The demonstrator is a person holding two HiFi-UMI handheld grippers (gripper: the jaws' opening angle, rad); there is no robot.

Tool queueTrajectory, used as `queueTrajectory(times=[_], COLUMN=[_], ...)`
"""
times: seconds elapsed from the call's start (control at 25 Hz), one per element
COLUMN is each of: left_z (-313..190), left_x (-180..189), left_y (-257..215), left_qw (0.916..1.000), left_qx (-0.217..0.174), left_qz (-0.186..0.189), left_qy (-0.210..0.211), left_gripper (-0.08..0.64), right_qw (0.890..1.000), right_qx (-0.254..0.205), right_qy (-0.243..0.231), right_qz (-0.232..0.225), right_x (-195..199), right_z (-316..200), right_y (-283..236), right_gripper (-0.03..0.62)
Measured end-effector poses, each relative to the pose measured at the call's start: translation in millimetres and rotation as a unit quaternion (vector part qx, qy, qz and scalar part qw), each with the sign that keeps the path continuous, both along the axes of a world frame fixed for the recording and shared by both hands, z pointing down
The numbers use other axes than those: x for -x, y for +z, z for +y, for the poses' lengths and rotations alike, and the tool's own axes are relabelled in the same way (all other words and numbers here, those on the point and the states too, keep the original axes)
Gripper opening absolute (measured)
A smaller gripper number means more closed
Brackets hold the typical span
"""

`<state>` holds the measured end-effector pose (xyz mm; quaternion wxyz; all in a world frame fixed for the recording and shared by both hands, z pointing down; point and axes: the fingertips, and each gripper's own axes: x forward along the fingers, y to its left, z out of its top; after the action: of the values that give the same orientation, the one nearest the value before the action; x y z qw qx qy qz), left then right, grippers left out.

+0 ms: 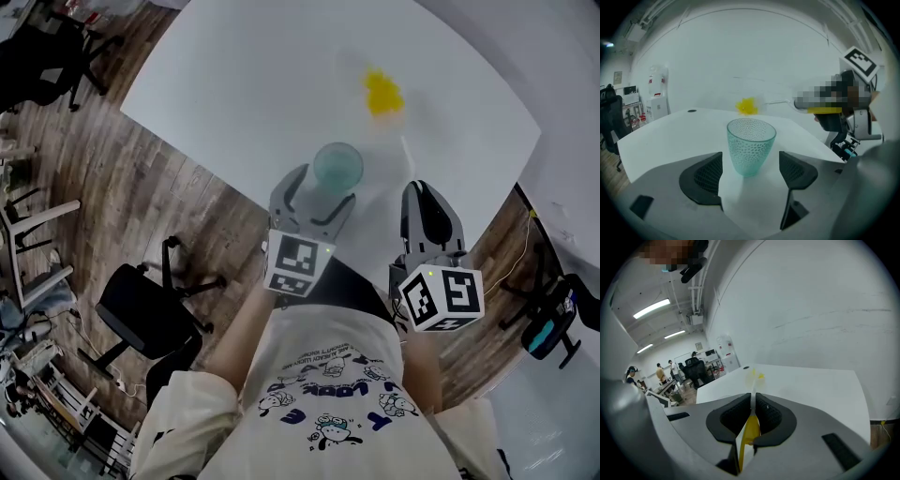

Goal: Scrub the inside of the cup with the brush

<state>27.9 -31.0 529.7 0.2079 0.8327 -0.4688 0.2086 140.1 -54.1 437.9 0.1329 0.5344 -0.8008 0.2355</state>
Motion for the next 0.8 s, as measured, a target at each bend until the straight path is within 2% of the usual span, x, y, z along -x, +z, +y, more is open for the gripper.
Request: queueTrajectory(times=[0.16,0.56,0.8], left_z=[-6.4,-22.7,-27.9], left_x=[-0.7,-11.7,-19.3], left_y=[2.6,7.2,8.5], left_qw=[0.9999,0.9967,0.9957], left_qx=[-0.014,-0.051,-0.055], left_qz=[-0.003,-0.030,-0.026], left_qy=[0.004,0.055,0.070], left_gripper=[0.356,0.356,0.356], right_qw=[1.000,0.999,0.999], right_qx=[0.009,0.029,0.034], right_qy=[0.009,0.033,0.040], right_qz=[0.003,0.009,0.011], right_x=[0.3,-3.9,-6.3], right_z=[0.1,-4.3,-4.6], right_y=[7.5,22.0,26.2], right_gripper=[0.046,0.046,0.046])
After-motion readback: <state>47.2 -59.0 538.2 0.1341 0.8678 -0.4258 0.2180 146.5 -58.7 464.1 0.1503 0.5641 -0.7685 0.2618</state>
